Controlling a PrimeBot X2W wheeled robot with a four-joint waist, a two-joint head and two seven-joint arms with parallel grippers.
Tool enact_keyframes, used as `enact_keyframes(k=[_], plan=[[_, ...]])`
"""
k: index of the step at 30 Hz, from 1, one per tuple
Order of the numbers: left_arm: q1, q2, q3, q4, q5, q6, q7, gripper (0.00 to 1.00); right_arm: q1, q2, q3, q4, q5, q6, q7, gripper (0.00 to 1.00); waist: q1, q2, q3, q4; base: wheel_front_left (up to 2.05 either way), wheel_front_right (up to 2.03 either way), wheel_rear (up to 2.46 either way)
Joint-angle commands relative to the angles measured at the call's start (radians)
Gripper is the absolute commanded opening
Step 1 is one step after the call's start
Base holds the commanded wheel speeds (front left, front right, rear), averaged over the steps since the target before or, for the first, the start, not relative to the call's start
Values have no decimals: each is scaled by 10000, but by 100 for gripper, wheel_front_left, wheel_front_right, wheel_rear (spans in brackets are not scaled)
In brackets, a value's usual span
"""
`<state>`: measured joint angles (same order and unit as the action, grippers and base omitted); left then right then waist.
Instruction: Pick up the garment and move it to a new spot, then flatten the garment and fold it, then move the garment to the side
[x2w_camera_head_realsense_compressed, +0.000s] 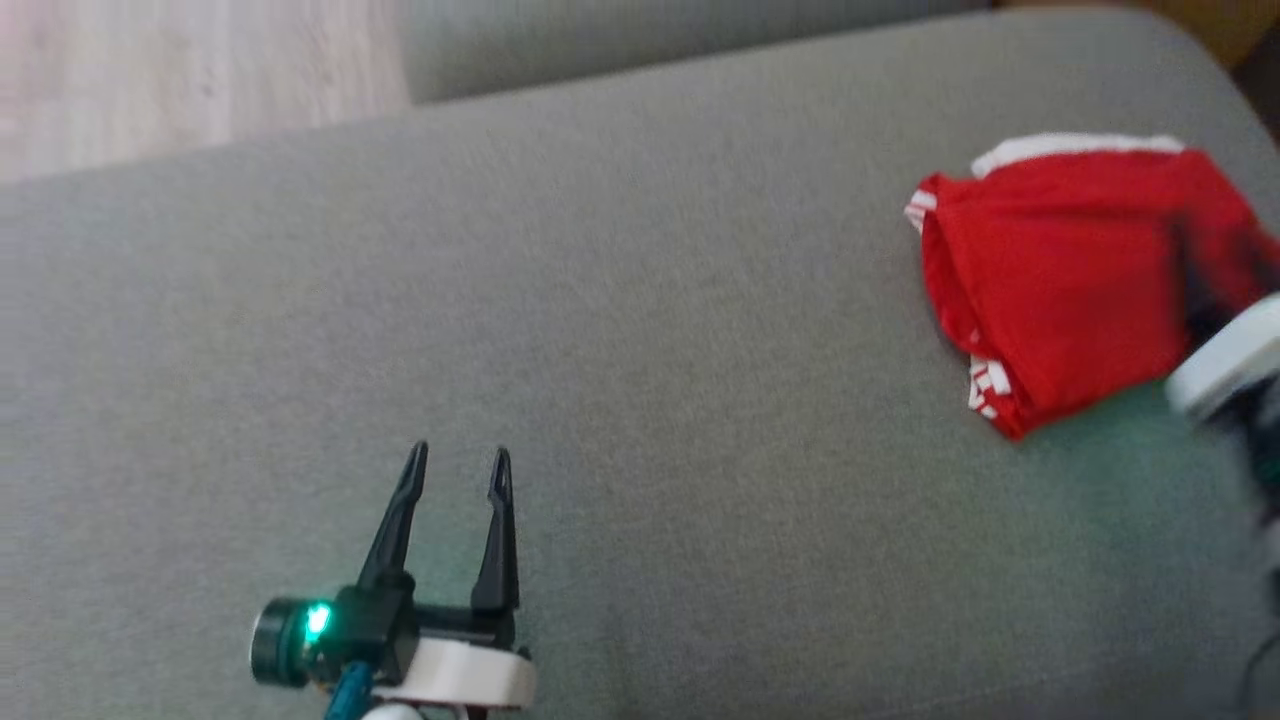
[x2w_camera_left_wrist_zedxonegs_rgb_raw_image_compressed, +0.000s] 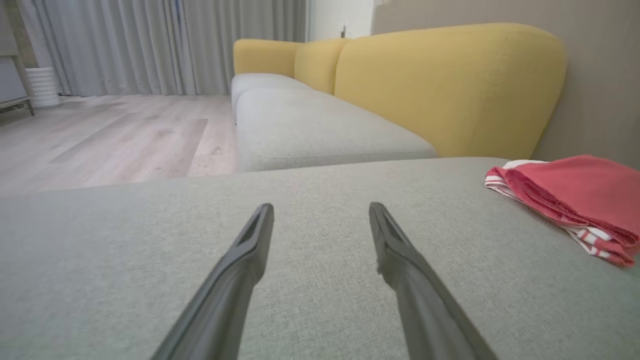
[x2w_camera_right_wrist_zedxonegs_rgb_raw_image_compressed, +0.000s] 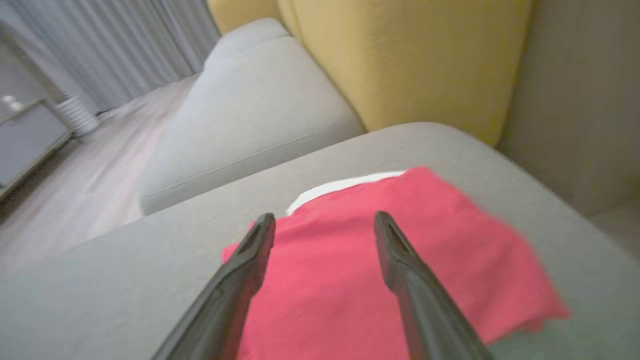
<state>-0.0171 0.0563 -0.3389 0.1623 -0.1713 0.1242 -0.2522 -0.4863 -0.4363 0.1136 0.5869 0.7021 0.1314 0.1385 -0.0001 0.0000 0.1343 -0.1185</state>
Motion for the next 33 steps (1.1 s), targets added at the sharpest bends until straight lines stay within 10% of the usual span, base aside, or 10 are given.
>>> enact_keyframes(k=[1,14,24,33], plan=[[50,-60,297,-224,-146,66,-95,100,483,88,287,-547,-146,-7,-240,100,1,0,-744,334,0,0,0],[887,-60,55,-304,-530,332,-95,100,4074,2289,1815,-1982,-1498,-7,-3557,100,1,0,-2297,1698,0,0,0],[2015,23,474,-577,64,148,-95,100,6313,3257,37,-4466,-4697,-7,-3999,100,1,0,-2809,2133,0,0,0],[2485,9,639,-776,414,-194,-95,100,7484,3762,-343,-5088,-5054,-7,-4001,100,1,0,-3042,2228,0,0,0]])
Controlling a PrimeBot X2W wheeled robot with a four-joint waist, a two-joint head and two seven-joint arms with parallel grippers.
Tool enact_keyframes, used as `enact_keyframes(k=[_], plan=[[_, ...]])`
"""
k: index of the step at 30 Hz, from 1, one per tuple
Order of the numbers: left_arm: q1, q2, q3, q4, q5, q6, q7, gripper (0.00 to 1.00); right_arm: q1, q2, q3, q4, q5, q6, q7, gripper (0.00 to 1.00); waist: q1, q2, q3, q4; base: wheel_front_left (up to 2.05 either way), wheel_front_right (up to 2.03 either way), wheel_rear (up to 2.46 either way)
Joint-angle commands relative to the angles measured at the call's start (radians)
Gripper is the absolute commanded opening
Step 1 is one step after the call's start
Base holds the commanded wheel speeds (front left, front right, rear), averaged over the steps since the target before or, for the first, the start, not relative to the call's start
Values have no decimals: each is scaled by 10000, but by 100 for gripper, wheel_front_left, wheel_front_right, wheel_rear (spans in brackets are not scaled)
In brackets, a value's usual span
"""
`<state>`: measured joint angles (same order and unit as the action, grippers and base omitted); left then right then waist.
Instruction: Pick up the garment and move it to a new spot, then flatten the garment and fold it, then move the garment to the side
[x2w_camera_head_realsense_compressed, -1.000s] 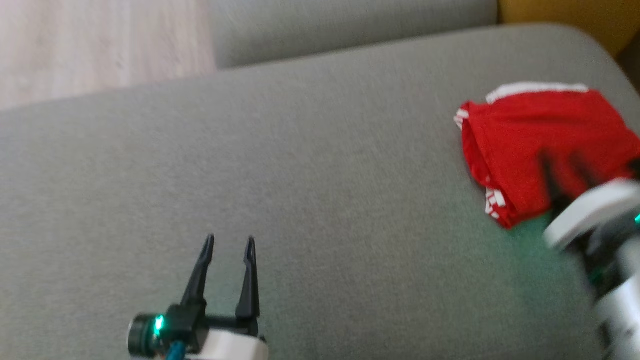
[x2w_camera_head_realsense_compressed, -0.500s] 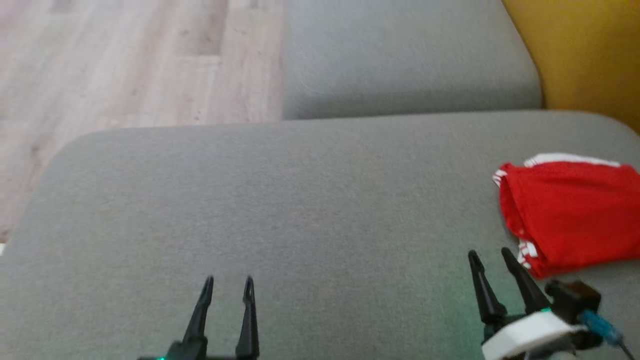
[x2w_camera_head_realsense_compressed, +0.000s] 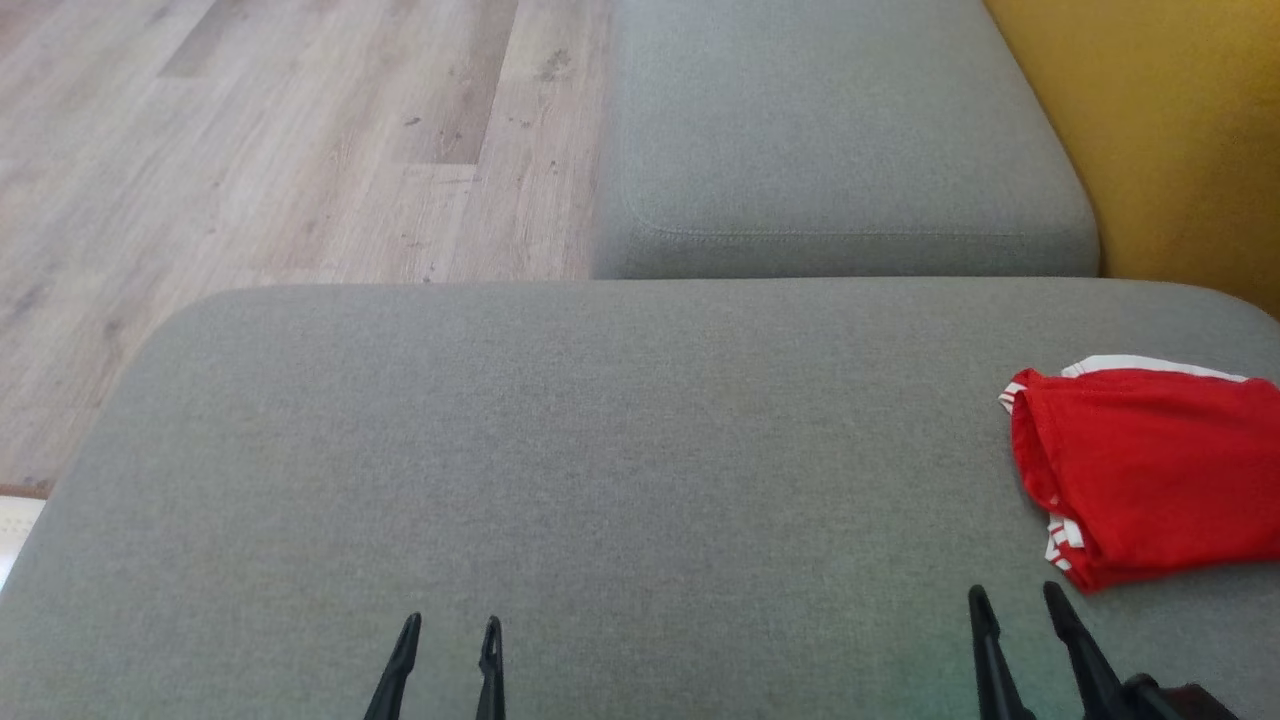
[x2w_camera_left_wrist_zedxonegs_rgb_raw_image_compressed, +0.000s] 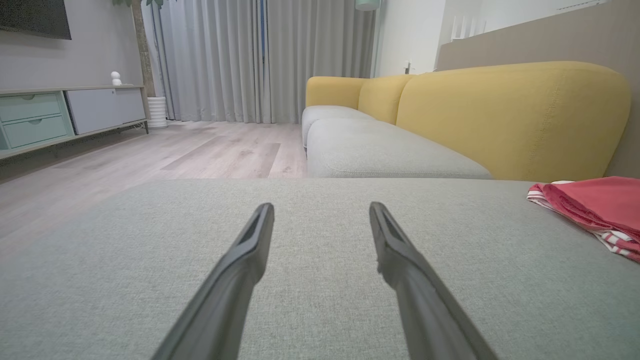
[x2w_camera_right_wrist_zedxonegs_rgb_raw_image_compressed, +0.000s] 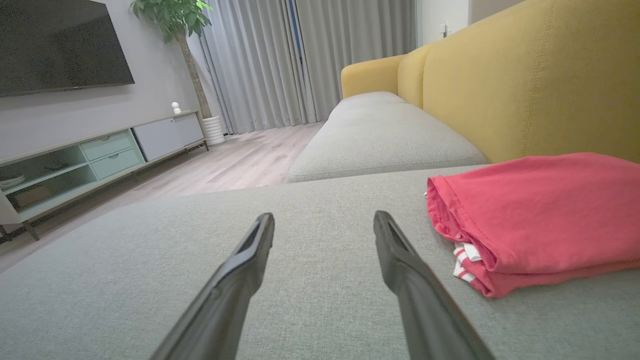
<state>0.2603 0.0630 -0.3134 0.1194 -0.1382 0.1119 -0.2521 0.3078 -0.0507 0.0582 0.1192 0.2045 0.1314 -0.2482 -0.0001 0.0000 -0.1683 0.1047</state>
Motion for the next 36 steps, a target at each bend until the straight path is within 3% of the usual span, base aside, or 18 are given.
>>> enact_keyframes(k=[1,14,15,19,36], plan=[[-276,-62,404,-347,108,-95,-97,100,-404,-75,254,-412,-101,-7,-134,100,1,0,-45,-13,0,0,0],[-223,-101,499,-337,362,-282,-97,100,-249,-9,496,-409,-198,-7,-135,100,1,0,-152,-245,0,0,0],[145,-17,200,4,261,-290,0,0,104,63,277,-59,-121,0,2,0,1,0,-152,-247,0,0,0],[134,-1,264,275,131,-305,51,0,152,63,314,468,-21,0,28,0,1,0,-137,-258,0,0,0],[-392,104,661,418,-2048,-590,424,0,-441,-45,162,577,2024,-1,421,0,1,0,117,-366,0,0,0]])
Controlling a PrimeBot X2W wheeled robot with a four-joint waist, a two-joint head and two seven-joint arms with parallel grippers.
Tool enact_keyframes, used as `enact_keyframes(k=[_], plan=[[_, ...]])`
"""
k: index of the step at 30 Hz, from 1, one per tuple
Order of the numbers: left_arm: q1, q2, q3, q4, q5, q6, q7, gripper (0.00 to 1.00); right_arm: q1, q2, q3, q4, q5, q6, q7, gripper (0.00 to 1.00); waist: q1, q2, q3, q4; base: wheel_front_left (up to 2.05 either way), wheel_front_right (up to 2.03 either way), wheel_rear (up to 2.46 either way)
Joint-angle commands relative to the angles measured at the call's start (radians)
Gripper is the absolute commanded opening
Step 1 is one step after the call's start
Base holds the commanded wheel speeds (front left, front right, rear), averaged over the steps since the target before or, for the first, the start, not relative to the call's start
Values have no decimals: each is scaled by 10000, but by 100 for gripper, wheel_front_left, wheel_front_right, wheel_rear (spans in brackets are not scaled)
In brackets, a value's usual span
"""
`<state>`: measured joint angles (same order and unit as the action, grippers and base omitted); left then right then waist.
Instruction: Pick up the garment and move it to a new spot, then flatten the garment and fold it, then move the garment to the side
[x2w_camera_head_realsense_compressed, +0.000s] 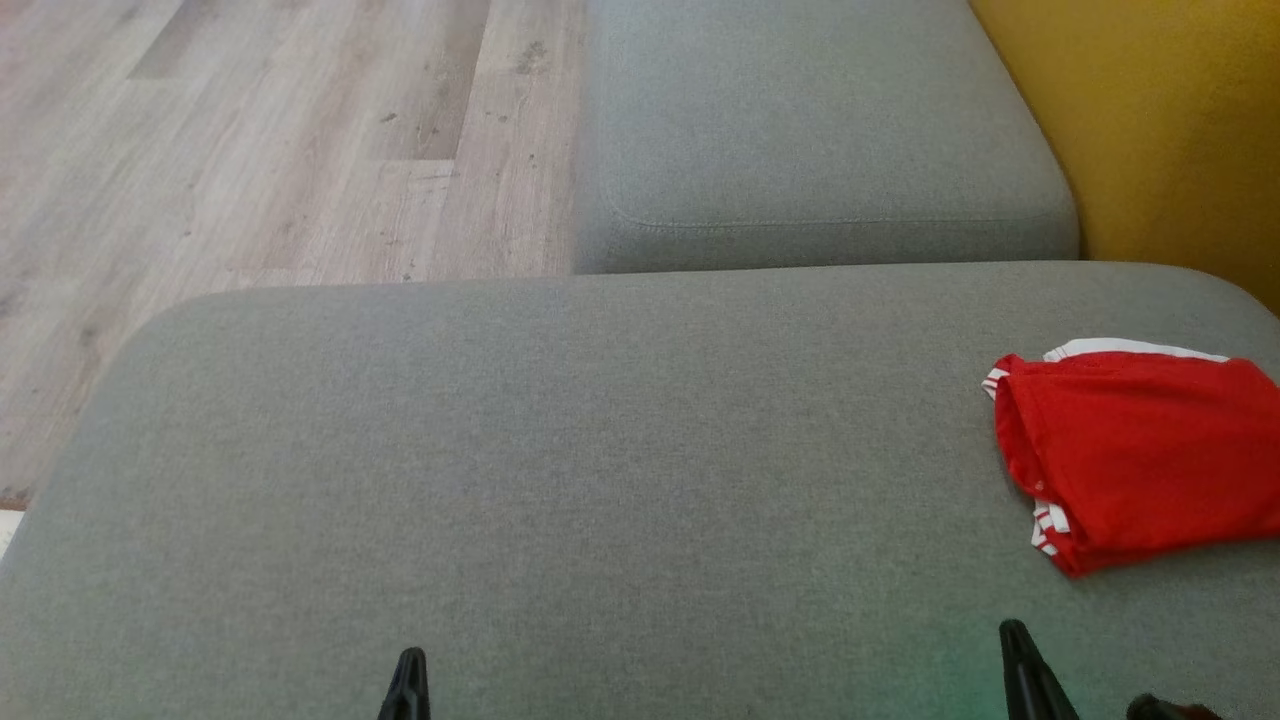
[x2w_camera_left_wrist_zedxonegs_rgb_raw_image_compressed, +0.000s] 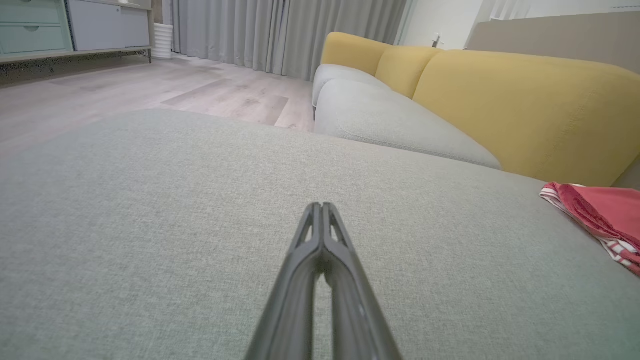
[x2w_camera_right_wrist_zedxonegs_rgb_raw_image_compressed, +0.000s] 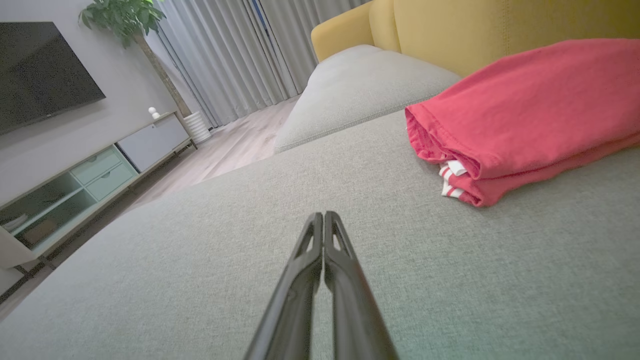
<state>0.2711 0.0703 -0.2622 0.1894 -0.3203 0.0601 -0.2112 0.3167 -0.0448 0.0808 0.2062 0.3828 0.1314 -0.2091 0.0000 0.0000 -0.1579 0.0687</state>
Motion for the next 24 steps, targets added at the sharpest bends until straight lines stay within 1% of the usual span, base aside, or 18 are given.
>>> enact_keyframes(k=[1,24], plan=[[-499,31,149,-282,-226,-72,15,0,-530,-104,-65,-293,240,-1,29,0,0,0,13,-6,0,0,0],[-1238,117,767,-81,-3218,-491,587,0,-1352,-196,-343,-149,3050,-2,629,0,0,0,370,-158,0,0,0]])
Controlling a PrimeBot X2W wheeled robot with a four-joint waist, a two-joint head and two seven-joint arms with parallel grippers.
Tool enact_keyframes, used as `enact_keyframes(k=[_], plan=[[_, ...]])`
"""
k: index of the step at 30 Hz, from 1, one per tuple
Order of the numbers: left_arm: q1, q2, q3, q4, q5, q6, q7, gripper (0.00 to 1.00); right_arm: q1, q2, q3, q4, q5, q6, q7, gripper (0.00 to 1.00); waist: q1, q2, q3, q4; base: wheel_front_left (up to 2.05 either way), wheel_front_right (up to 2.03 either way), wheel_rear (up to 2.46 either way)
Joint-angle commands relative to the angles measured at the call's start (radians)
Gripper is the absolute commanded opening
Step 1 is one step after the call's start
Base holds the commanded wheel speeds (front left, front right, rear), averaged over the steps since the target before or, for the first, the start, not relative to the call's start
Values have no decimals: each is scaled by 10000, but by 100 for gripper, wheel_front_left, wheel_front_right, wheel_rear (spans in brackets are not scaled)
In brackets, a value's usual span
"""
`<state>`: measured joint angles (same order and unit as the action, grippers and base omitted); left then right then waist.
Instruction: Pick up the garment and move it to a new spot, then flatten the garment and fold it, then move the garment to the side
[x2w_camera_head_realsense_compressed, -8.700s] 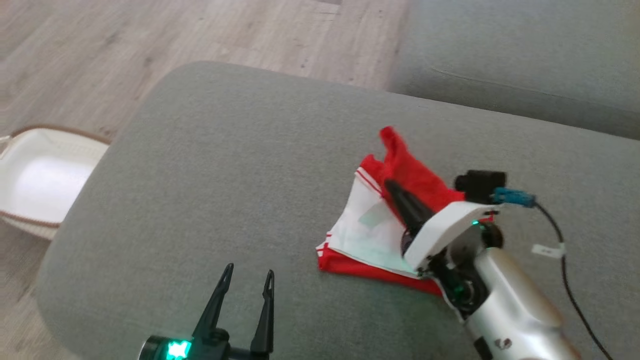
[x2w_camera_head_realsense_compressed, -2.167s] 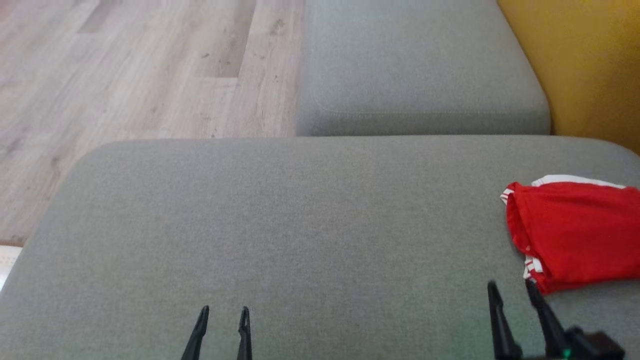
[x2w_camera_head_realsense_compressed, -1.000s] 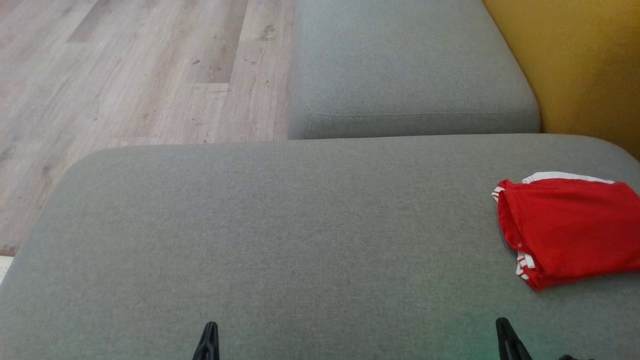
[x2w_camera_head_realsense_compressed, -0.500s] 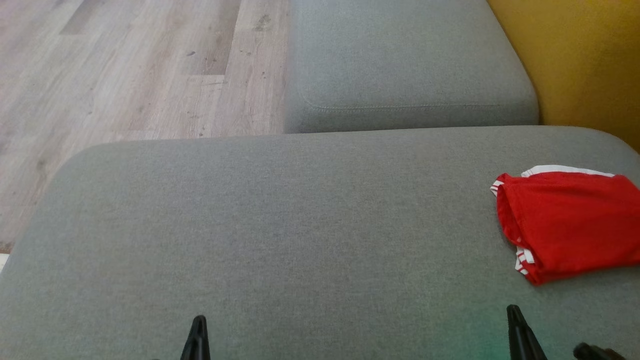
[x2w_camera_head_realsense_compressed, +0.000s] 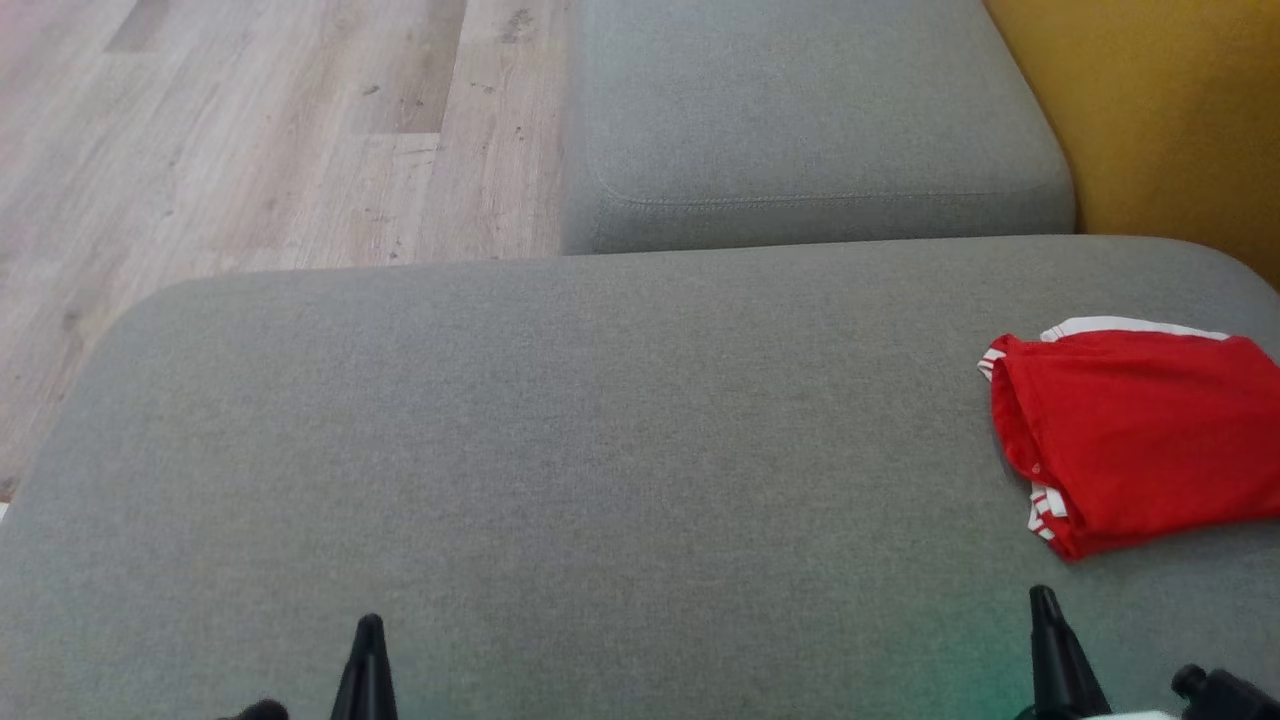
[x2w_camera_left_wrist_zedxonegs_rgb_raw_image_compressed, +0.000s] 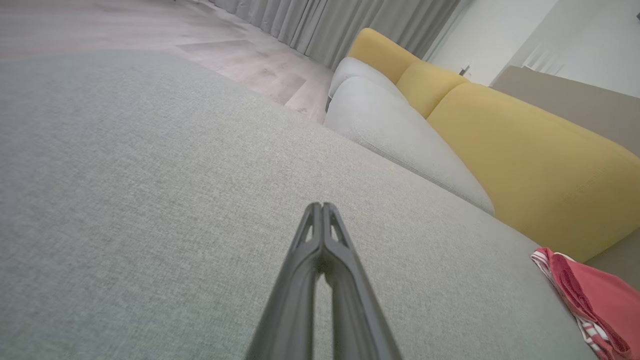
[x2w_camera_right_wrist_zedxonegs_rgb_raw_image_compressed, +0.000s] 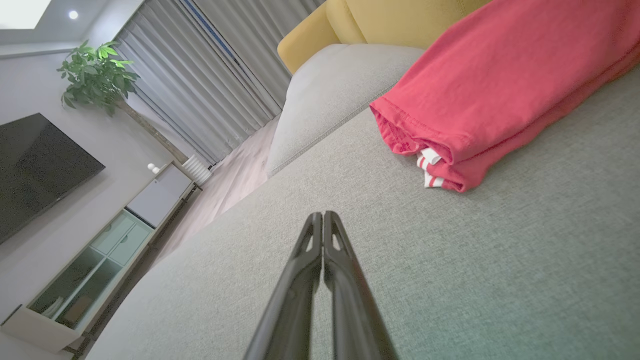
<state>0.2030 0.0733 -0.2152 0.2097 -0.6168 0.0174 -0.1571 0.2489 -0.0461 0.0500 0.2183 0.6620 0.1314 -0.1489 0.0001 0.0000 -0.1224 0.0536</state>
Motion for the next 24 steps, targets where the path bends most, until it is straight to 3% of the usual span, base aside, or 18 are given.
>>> enact_keyframes(k=[1,24], plan=[[-587,88,325,-279,-377,-80,71,0,-708,-186,-48,-264,374,-3,54,0,0,0,31,-14,0,0,0],[-1247,113,966,-124,-3061,-455,653,0,-1464,-230,-358,-129,2906,-4,649,0,-1,0,359,-154,0,0,0]])
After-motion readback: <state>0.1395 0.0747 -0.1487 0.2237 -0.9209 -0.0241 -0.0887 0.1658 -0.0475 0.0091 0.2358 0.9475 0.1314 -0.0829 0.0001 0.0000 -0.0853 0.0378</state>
